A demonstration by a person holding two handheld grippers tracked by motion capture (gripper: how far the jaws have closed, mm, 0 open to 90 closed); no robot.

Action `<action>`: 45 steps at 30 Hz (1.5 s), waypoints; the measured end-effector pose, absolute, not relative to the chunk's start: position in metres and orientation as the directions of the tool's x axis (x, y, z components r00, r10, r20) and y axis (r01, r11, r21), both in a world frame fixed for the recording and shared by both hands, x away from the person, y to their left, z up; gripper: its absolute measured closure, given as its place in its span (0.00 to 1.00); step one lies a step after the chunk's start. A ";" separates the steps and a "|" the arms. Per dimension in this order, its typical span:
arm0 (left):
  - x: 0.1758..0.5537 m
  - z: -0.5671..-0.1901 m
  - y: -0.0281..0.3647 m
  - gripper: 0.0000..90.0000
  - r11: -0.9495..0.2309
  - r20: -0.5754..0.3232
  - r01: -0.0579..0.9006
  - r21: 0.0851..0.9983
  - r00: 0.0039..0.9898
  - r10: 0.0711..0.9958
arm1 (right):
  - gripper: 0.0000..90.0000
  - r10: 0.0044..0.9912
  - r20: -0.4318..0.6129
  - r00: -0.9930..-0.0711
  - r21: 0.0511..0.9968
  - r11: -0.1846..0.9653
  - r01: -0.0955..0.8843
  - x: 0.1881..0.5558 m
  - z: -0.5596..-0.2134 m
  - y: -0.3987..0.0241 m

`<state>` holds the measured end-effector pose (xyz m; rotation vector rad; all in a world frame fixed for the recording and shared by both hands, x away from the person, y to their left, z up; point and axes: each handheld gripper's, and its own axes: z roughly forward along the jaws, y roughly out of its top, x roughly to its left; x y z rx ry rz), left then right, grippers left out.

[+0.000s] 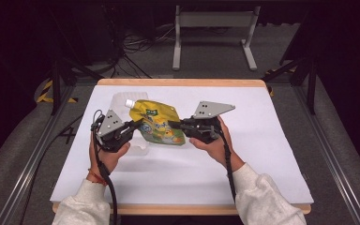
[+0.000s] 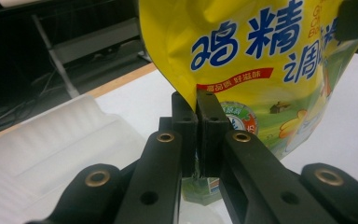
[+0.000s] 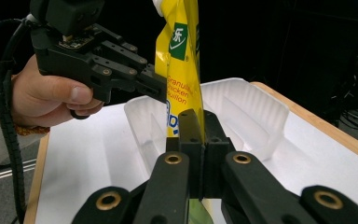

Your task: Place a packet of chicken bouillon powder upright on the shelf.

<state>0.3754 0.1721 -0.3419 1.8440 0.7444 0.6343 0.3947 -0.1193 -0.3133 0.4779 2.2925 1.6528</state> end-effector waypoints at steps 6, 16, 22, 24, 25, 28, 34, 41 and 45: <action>0.374 -0.339 0.187 0.97 -0.288 0.095 0.204 0.936 0.641 0.762 | 1.00 0.411 -0.038 -0.911 0.947 0.306 0.099 0.399 -0.315 -0.102; 0.377 -0.337 0.210 0.98 -0.240 0.078 0.197 0.950 0.597 0.799 | 1.00 0.404 -0.037 -0.914 0.944 0.315 0.101 0.409 -0.319 -0.075; 0.381 -0.337 0.224 0.99 -0.198 0.052 0.191 0.961 0.578 0.815 | 1.00 0.400 -0.050 -0.915 0.941 0.325 0.091 0.414 -0.317 -0.058; 0.382 -0.337 0.229 0.99 -0.187 0.047 0.187 0.964 0.576 0.816 | 1.00 0.399 -0.062 -0.915 0.940 0.332 0.081 0.416 -0.316 -0.053; 0.383 -0.337 0.231 0.99 -0.177 0.039 0.186 0.966 0.575 0.817 | 1.00 0.402 -0.074 -0.913 0.939 0.337 0.073 0.417 -0.315 -0.050; 0.386 -0.339 0.237 0.99 -0.165 0.032 0.187 0.968 0.562 0.827 | 1.00 0.401 -0.081 -0.913 0.936 0.344 0.068 0.420 -0.313 -0.043; 0.391 -0.346 0.246 0.99 -0.149 0.012 0.206 0.967 0.550 0.835 | 1.00 0.400 -0.103 -0.911 0.929 0.365 0.055 0.428 -0.317 -0.031; 0.395 -0.353 0.252 0.99 -0.145 0.001 0.223 0.964 0.543 0.840 | 1.00 0.396 -0.095 -0.913 0.926 0.372 0.066 0.436 -0.326 -0.022; 0.396 -0.357 0.254 0.99 -0.151 0.000 0.233 0.961 0.544 0.839 | 1.00 0.396 -0.079 -0.915 0.924 0.373 0.081 0.438 -0.332 -0.020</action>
